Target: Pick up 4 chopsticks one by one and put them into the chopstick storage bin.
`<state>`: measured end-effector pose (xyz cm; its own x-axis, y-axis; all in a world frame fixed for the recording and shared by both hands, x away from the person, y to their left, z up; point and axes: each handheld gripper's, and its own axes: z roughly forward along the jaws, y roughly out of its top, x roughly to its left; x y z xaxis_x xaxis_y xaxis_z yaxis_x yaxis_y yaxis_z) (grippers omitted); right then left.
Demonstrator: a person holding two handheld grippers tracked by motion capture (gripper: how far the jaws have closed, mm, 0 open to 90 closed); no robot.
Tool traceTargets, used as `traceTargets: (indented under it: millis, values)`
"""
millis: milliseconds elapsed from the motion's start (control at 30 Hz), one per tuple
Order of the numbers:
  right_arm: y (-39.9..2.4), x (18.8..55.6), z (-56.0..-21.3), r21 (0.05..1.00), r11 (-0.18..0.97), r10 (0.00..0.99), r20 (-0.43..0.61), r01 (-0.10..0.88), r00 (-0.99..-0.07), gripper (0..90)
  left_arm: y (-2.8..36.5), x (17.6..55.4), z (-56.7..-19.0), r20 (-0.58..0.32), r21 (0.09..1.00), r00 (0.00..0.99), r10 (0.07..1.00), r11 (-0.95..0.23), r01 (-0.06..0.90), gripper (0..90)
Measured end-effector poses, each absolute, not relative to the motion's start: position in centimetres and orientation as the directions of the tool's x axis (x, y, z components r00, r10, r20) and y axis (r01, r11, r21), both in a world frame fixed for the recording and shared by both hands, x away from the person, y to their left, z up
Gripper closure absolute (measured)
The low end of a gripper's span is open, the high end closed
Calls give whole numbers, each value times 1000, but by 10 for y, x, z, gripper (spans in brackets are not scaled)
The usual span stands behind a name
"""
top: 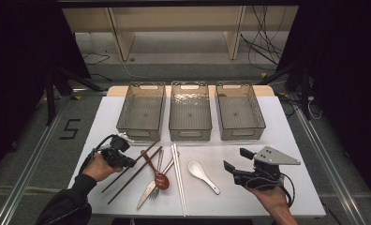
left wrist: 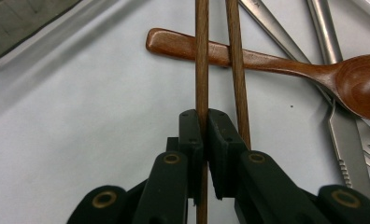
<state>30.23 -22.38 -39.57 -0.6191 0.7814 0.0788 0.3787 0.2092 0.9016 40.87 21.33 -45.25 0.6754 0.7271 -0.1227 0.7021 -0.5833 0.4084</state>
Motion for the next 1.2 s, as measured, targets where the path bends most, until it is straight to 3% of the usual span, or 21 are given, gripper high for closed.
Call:
traceTargets:
  millis: [500, 1200]
  values:
    - [-224, 302, -395, 903, 207, 781, 79, 377, -619, 274, 208, 402, -436, -117, 441, 704, 701, -599, 669, 839]
    - [-224, 302, -397, 901, 203, 780, 88, 384, -619, 274, 214, 406, -395, -156, 660, 685, 711, -441, 608, 839]
